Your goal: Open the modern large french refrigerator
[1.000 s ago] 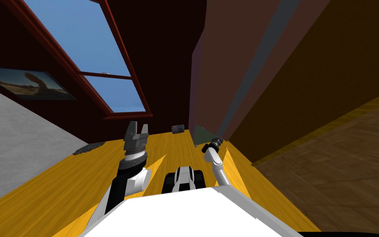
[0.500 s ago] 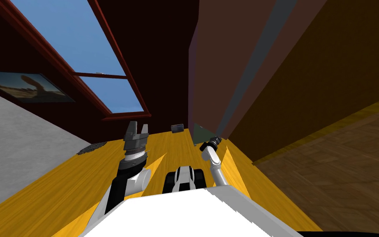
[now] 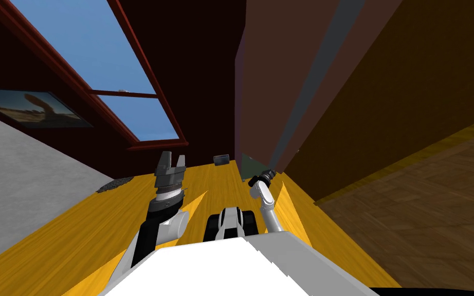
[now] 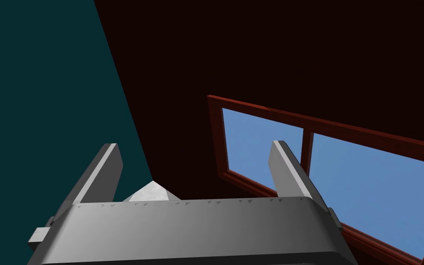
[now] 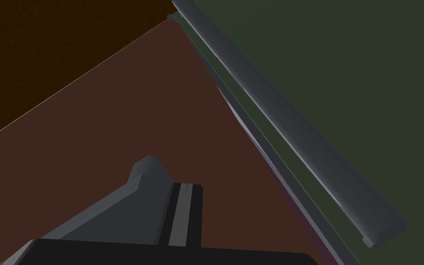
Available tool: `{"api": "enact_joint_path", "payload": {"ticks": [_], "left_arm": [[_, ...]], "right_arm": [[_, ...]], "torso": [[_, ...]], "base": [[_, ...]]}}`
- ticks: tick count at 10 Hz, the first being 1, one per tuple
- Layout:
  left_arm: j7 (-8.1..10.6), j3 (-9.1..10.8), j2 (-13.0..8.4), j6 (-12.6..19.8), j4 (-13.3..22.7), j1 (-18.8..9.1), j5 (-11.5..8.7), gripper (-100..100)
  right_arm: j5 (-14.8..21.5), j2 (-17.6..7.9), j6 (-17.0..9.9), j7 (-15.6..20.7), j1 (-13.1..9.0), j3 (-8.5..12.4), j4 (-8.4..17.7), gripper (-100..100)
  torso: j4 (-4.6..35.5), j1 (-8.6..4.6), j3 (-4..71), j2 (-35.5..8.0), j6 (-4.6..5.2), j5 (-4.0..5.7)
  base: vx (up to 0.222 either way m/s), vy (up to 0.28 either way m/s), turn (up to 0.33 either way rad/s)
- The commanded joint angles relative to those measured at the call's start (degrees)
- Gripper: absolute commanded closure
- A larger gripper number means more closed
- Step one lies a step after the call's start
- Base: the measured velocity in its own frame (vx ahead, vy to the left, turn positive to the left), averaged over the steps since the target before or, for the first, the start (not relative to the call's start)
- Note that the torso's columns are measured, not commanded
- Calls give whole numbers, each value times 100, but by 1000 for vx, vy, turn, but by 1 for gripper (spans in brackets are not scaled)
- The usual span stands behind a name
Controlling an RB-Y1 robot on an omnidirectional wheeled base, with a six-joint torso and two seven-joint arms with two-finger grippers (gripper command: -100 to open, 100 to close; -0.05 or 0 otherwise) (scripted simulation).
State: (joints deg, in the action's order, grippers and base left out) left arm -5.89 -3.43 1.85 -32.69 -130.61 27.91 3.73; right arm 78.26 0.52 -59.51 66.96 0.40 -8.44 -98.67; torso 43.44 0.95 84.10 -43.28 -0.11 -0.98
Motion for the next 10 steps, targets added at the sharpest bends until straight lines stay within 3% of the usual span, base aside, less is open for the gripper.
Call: {"api": "enact_joint_path", "payload": {"ticks": [1, 3, 4, 5, 10], "left_arm": [[0, 0, 0, 0, 0, 0, 0, 0], [0, 0, 0, 0, 0, 0, 0, 0], [0, 0, 0, 0, 0, 0, 0, 0], [0, -1, 1, 0, 0, 0, 0, 0], [0, -1, 0, 0, 0, 0, 0, 0]], "right_arm": [[51, 4, 4, 132, -91, -29, -239, -100], [51, 4, 4, 132, -91, -29, -239, -100], [-14, 30, -30, 104, 34, -18, -105, -100], [-40, 36, -25, 111, 64, -14, -76, 0], [-119, 88, -21, 113, 156, -40, 58, 0]], "torso": [[1, 8, -6, -10, 6, -1], [3, 17, -8, -13, 3, -3], [4, 13, -9, -16, 6, -4], [-20, -1, -10, -12, 14, 18], [-83, -77, 25, 55, 24, 74]], "base": [[-1, -15, -8], [0, 0, 0], [12, -5, 8], [13, -4, 14], [7, 4, 17]]}}
